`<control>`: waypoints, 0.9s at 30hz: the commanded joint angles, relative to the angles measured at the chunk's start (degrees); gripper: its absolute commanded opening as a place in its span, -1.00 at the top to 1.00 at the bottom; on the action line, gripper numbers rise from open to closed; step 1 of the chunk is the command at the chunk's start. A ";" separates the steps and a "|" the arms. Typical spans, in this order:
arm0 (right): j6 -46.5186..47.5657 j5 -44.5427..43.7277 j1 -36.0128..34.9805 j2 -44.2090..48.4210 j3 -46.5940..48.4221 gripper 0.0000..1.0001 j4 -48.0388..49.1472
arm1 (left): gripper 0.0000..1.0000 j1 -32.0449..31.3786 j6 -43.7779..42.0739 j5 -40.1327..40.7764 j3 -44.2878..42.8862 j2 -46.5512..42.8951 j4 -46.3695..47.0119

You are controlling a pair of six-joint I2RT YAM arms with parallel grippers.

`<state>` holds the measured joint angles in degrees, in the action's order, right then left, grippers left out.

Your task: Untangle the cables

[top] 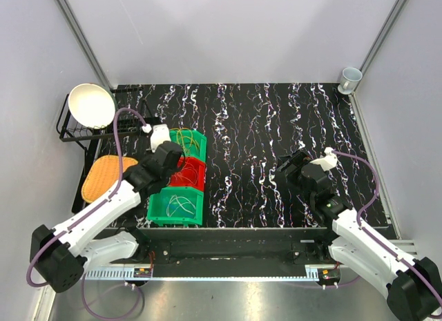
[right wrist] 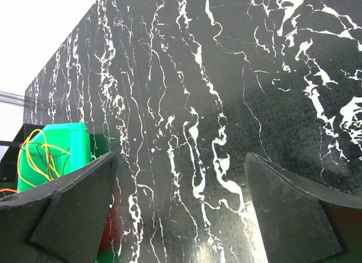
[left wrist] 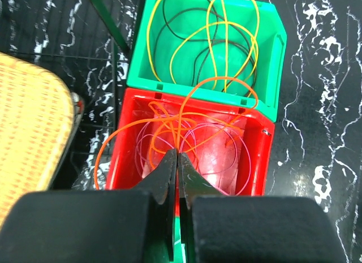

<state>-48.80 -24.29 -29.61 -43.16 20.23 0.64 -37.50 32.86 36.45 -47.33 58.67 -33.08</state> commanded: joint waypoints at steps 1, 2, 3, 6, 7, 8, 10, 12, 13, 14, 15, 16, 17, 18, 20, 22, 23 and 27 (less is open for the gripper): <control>-0.25 0.12 0.34 0.35 0.69 -0.99 1.90 | 1.00 0.67 -0.52 -0.15 2.41 2.14 10.56; -0.25 0.12 0.34 0.35 0.78 -0.99 1.90 | 1.00 0.93 -0.43 -0.06 2.42 3.19 11.10; -0.25 0.12 0.34 0.44 0.69 -1.00 1.90 | 1.00 1.19 -0.34 0.11 2.33 3.81 11.37; -0.25 0.12 0.42 0.53 0.60 -0.99 1.99 | 1.00 1.63 -0.60 0.38 2.86 4.96 14.09; -0.25 0.12 0.34 0.53 0.69 -1.00 1.99 | 1.00 1.90 -1.04 0.12 3.47 5.13 15.66; -0.25 0.12 0.42 0.53 0.60 -1.00 1.99 | 1.00 1.99 -1.05 -0.23 3.73 5.48 16.29; -0.25 0.04 0.34 0.53 0.60 -0.99 1.99 | 1.00 2.34 -0.87 -0.32 4.61 5.92 17.60; -0.25 0.12 0.42 0.44 0.60 -0.99 1.99 | 1.00 2.43 -0.52 -0.41 5.32 6.10 18.05; -0.25 0.12 0.43 0.62 0.60 -0.99 1.99 | 1.00 2.43 -0.26 -0.24 6.02 5.93 18.49; -0.25 0.12 0.34 0.70 0.51 -0.99 1.99 | 1.00 2.43 -0.34 -0.58 6.37 5.32 18.84; -0.33 0.12 0.42 0.71 0.51 -0.99 1.99 | 1.00 2.69 -0.52 -0.94 6.64 5.05 19.28; -0.25 0.12 0.34 0.71 0.51 -0.99 1.99 | 1.00 2.78 -0.78 -0.94 7.07 4.52 19.89; -0.25 0.12 0.34 0.71 0.51 -0.99 1.99 | 0.99 2.69 -0.69 -0.94 7.25 4.34 19.98; -0.33 0.12 0.34 0.71 0.60 -0.99 1.99 | 0.98 2.69 -0.43 -0.76 7.17 4.34 19.90; -0.25 0.12 0.34 0.71 0.51 -1.00 1.99 | 0.87 2.78 0.45 -0.50 7.08 4.17 18.93; -0.34 0.12 0.43 0.79 0.51 -1.00 1.90 | 0.66 2.78 0.80 -1.20 7.25 3.56 18.58; -0.34 0.04 0.34 0.79 0.43 -0.99 1.99 | 0.55 2.69 0.89 -2.07 7.60 3.12 18.67; -0.34 0.12 0.34 0.79 0.51 -0.99 1.99 | 0.11 2.69 1.24 -3.83 8.57 0.83 18.05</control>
<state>-48.80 -24.29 -29.61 -42.98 20.23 0.67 -35.05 33.34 34.68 -39.55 62.54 -17.04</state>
